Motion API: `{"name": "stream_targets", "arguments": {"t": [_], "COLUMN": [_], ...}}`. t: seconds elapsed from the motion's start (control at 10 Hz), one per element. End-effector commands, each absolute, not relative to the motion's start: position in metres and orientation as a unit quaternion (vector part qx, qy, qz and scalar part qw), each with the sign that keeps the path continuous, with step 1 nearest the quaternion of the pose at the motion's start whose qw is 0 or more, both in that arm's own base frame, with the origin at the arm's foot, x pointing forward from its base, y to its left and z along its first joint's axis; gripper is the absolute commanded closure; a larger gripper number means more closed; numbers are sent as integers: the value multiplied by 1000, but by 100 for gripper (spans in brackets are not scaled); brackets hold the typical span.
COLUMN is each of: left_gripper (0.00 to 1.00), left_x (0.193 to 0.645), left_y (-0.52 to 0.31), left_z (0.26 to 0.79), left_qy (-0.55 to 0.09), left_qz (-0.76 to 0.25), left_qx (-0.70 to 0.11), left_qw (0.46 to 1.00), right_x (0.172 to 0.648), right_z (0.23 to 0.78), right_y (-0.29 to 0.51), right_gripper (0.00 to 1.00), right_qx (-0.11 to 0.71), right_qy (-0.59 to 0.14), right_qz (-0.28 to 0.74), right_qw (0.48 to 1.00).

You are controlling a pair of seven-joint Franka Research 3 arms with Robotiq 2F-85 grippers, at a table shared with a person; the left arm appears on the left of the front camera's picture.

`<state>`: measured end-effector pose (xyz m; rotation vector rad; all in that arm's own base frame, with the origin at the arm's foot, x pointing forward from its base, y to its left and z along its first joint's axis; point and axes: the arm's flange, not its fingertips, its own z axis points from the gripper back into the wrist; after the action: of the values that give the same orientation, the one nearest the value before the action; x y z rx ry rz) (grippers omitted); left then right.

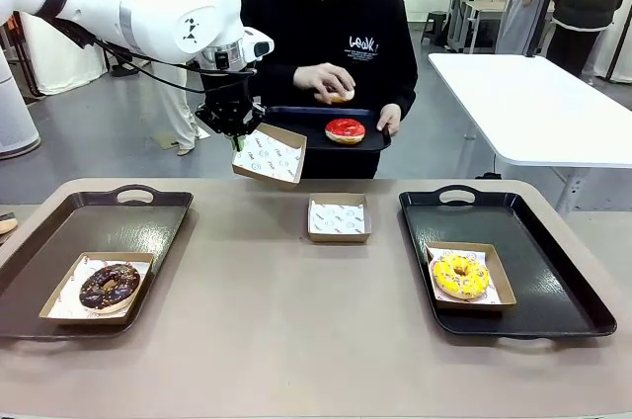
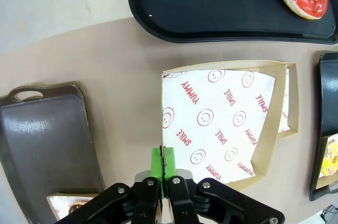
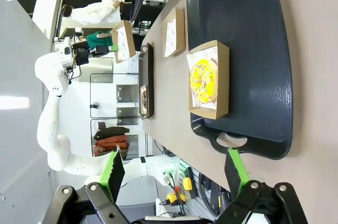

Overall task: Individually package the donuts and arrange them on the tray.
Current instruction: Place the picked Paper togo box on the Handle tray while simultaneously picking up another Paper togo box from the table with the other hand.

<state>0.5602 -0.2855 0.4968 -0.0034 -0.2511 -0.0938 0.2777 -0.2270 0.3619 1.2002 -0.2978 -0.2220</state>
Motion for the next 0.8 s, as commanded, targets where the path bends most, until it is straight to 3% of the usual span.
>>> {"name": "stream_targets", "arguments": {"t": [0.0, 0.7], "left_gripper": [100, 100], "left_x": [561, 561], "left_y": [-284, -284], "left_z": [497, 497], "left_qy": [-124, -124], "left_qz": [-51, -51], "left_qx": [-6, -6], "left_qw": [991, 991], "right_x": [278, 278], "right_z": [363, 363], "right_y": [-226, -226], "right_gripper": [0, 0], "right_qx": [569, 569], "right_qy": [-136, -136], "right_qz": [-112, -112], "right_qw": [803, 803]}}
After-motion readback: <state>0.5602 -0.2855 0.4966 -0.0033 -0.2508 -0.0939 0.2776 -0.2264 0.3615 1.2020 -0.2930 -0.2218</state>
